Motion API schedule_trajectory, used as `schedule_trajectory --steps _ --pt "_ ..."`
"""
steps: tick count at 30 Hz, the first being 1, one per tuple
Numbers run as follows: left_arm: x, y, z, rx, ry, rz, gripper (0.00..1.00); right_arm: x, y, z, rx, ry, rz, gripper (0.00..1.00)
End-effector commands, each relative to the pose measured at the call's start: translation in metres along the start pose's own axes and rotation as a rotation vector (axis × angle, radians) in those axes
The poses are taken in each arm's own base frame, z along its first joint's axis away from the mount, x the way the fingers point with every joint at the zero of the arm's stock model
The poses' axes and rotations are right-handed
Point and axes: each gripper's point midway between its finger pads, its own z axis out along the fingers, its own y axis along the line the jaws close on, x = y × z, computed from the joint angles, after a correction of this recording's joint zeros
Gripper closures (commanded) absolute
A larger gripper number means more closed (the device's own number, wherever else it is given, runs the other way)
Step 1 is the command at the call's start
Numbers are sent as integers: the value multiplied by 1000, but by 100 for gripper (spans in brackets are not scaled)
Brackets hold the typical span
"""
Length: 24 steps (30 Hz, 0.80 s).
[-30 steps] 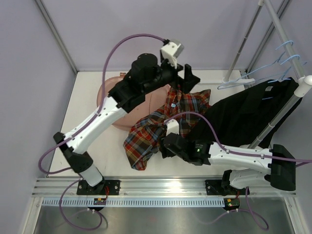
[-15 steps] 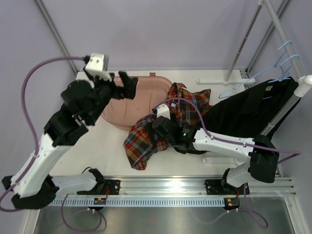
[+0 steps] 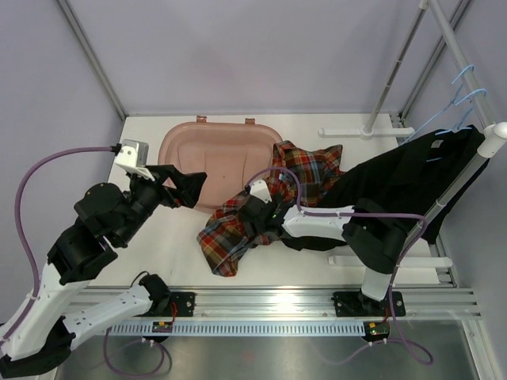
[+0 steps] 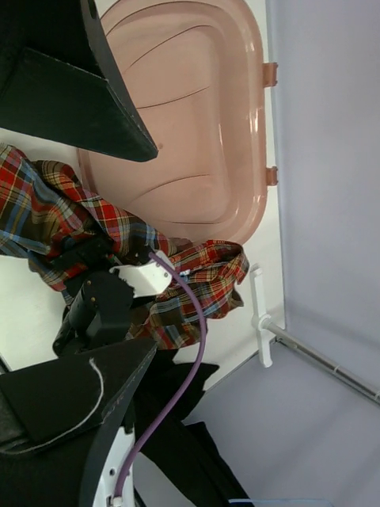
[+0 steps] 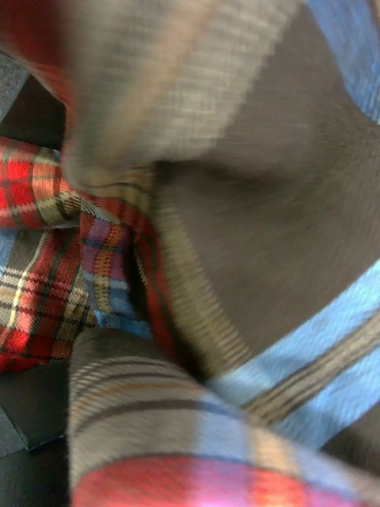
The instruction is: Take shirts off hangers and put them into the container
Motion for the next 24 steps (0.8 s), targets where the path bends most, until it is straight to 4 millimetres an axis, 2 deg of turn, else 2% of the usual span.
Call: schedule_trajectory --steps 1,3,4,6,7,8,12,14,15,16,17,18,19,20,21,22,23,24 --pt "14 -9 2 50 45 -15 1 1 14 18 -27 -17 62 1" --pt "19 -10 2 62 47 -22 1 3 14 22 -18 -17 60 1" --pt "21 -10 1 64 48 -24 1 5 13 23 -10 -19 60 4" --pt "22 -7 -1 60 37 -30 1 5 12 23 -5 -30 74 54" --pt "22 -5 -3 57 31 -34 1 6 7 22 3 -45 85 83" --pt "22 -4 -4 53 27 -38 1 5 5 19 5 -55 97 100" --pt "23 6 -8 23 -10 -45 2 -8 -4 -7 9 -134 121 100" --pt "29 10 -8 -2 14 -34 3 -25 -2 -43 -3 -195 117 100" --pt "32 14 -6 -23 25 -30 5 -41 4 -63 -23 -235 133 100" --pt "40 18 -4 -46 56 -18 6 -50 4 -92 -46 -263 126 100" --pt "44 20 -3 -63 70 -24 7 -58 5 -108 -65 -276 126 100" --pt "47 24 -3 -86 79 -22 9 -69 5 -125 -86 -297 135 100" --pt "56 28 -2 -100 107 -14 11 -88 0 -155 -120 -332 158 100" --pt "61 30 -2 -117 126 -23 12 -99 -4 -169 -136 -353 168 100" --pt "64 34 -3 -140 134 -26 15 -109 -8 -183 -154 -378 159 100" --pt "71 37 -5 -152 159 -24 24 -130 -13 -211 -197 -425 179 100" --pt "73 38 -6 -156 164 -37 29 -142 -16 -224 -209 -452 169 100" --pt "75 39 -8 -159 165 -45 33 -169 -23 -251 -221 -516 155 100"
